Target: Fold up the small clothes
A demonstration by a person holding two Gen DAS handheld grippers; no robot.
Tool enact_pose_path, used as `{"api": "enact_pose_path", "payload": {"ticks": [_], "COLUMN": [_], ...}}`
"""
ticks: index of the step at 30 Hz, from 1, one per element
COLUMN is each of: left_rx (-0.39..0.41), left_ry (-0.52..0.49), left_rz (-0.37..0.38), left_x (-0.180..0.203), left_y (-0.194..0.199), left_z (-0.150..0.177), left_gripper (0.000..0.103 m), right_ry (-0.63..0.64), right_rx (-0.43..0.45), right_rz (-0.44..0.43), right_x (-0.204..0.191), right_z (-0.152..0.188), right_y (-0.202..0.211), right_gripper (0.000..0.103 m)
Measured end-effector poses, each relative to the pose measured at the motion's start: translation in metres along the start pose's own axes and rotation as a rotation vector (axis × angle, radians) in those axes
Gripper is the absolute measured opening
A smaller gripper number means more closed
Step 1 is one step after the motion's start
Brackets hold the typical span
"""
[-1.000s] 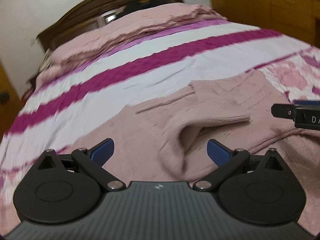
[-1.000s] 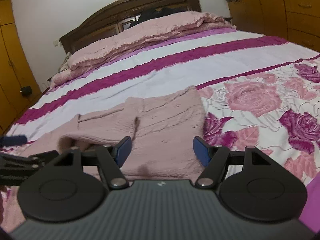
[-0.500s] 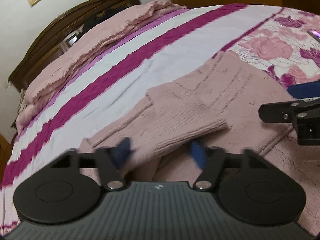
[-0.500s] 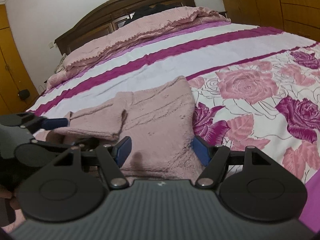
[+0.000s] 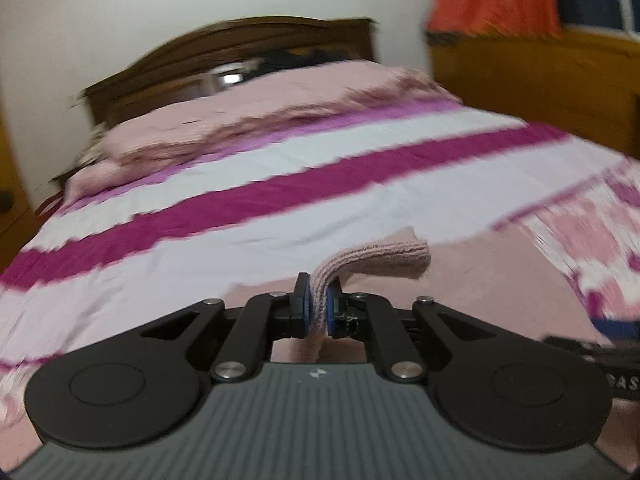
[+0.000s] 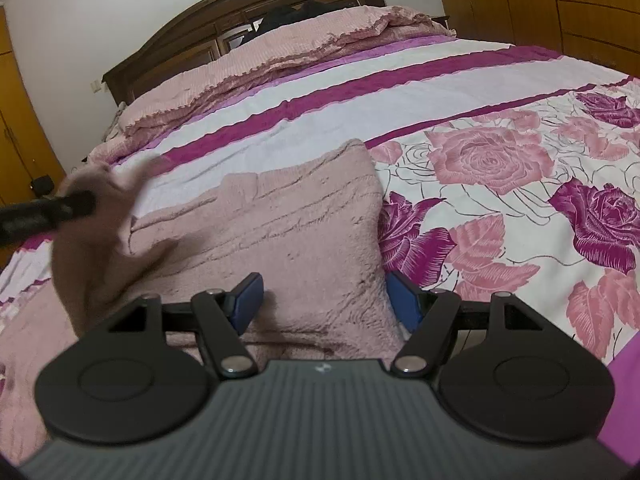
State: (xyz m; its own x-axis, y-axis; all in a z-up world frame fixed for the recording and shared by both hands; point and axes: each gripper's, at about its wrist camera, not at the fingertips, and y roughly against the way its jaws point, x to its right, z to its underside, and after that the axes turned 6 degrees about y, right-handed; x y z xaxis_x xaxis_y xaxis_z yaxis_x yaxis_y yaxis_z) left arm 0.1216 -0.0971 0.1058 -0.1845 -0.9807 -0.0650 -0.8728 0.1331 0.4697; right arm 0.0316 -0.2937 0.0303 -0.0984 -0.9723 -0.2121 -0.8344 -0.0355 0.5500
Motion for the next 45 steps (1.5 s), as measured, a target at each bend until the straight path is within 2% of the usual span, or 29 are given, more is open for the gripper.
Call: {"api": "enact_pose_path", "payload": {"ticks": [6, 8, 12, 15, 20, 21, 27, 31, 37, 42, 45], "left_rx": [-0.011, -0.060, -0.160, -0.204, -0.195, -0.189, -0.172, -0.197, -0.280, -0.278, -0.273], "left_ry": [0.175, 0.219, 0.324, 0.349, 0.384, 0.397, 0.351, 0.329, 0.309, 0.302, 0.330], "left_rz": [-0.170, -0.219, -0.266, -0.241, -0.234, -0.228, -0.297, -0.339, -0.416, -0.432, -0.427], "left_x": [-0.057, -0.074, -0.106, -0.118, -0.135, -0.138, -0.148, -0.154, -0.163, -0.165, -0.168], "left_y": [0.016, 0.013, 0.004, -0.001, 0.003, 0.005, 0.016, 0.020, 0.011, 0.007, 0.009], "left_z": [0.013, 0.024, 0.051, 0.068, 0.079, 0.079, 0.071, 0.072, 0.085, 0.089, 0.089], "left_gripper": [0.008, 0.009, 0.010, 0.011, 0.032, 0.034, 0.041, 0.043, 0.049, 0.053, 0.054], "right_ry": [0.009, 0.014, 0.022, 0.022, 0.033, 0.033, 0.037, 0.040, 0.067, 0.068, 0.053], "right_rx": [-0.003, -0.007, -0.011, -0.016, -0.022, -0.023, -0.026, -0.027, 0.032, -0.041, -0.051], "right_rz": [0.007, 0.010, 0.015, 0.016, 0.021, 0.022, 0.025, 0.033, 0.034, 0.050, 0.040], "right_x": [-0.001, -0.002, -0.002, -0.002, -0.003, -0.003, -0.003, -0.005, -0.013, -0.009, -0.006], "right_z": [0.001, 0.001, 0.001, 0.002, 0.003, 0.003, 0.003, 0.002, -0.002, 0.002, 0.003], "right_y": [-0.001, -0.001, -0.002, -0.003, -0.005, -0.005, -0.006, -0.005, 0.009, -0.008, -0.012], "right_gripper": [0.070, 0.070, 0.070, 0.070, 0.070, 0.070, 0.070, 0.070, 0.070, 0.072, 0.072]}}
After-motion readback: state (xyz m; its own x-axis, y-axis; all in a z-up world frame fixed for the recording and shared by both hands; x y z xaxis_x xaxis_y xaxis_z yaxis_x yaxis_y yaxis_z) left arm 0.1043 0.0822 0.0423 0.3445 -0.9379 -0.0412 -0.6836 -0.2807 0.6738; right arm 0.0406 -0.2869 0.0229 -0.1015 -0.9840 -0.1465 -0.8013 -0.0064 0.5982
